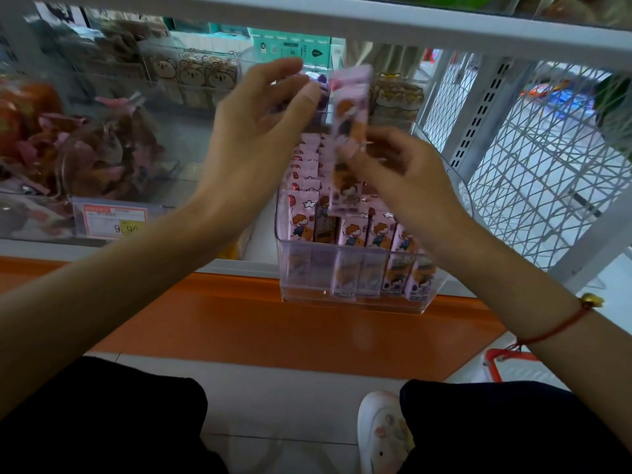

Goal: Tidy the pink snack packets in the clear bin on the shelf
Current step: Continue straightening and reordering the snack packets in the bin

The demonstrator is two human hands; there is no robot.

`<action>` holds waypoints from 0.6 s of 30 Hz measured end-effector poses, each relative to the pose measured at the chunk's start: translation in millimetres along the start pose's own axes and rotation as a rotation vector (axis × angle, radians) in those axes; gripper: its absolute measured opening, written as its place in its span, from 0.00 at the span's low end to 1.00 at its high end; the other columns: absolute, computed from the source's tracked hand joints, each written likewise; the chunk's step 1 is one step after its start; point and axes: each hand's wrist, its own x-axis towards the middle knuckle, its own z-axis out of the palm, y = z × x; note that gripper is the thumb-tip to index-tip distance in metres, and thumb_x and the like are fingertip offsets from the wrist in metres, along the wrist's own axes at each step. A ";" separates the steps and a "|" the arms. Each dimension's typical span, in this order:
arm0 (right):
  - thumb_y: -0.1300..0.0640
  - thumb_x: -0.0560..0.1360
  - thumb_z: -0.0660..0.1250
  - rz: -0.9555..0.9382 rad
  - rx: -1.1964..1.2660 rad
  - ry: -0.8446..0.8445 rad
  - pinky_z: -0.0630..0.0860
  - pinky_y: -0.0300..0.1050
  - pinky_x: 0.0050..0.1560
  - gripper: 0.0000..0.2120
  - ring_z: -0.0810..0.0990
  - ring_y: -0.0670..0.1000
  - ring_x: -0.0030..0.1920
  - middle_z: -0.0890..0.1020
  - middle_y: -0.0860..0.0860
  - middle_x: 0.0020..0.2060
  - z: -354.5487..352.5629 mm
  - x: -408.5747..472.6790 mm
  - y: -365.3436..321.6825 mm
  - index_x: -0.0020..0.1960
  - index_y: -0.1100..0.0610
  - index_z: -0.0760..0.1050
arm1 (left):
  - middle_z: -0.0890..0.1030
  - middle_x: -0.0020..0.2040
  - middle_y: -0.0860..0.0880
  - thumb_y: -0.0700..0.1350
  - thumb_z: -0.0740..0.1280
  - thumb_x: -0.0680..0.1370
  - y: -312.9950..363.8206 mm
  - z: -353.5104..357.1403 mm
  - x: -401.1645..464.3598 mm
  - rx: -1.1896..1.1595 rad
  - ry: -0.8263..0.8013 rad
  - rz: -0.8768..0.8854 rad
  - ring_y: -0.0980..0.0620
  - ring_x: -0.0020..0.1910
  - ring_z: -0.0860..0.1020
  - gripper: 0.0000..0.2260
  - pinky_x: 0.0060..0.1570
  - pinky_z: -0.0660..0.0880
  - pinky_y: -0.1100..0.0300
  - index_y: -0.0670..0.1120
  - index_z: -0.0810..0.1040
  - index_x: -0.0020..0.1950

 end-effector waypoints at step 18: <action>0.59 0.79 0.60 0.332 0.497 -0.080 0.75 0.46 0.58 0.06 0.79 0.47 0.46 0.82 0.48 0.40 -9.7 -3.5 4.4 0.49 0.55 0.76 | 0.77 0.55 0.59 0.47 0.66 0.78 -19.5 7.4 -21.4 0.485 -0.247 0.104 0.60 0.54 0.78 0.13 0.54 0.78 0.60 0.50 0.72 0.62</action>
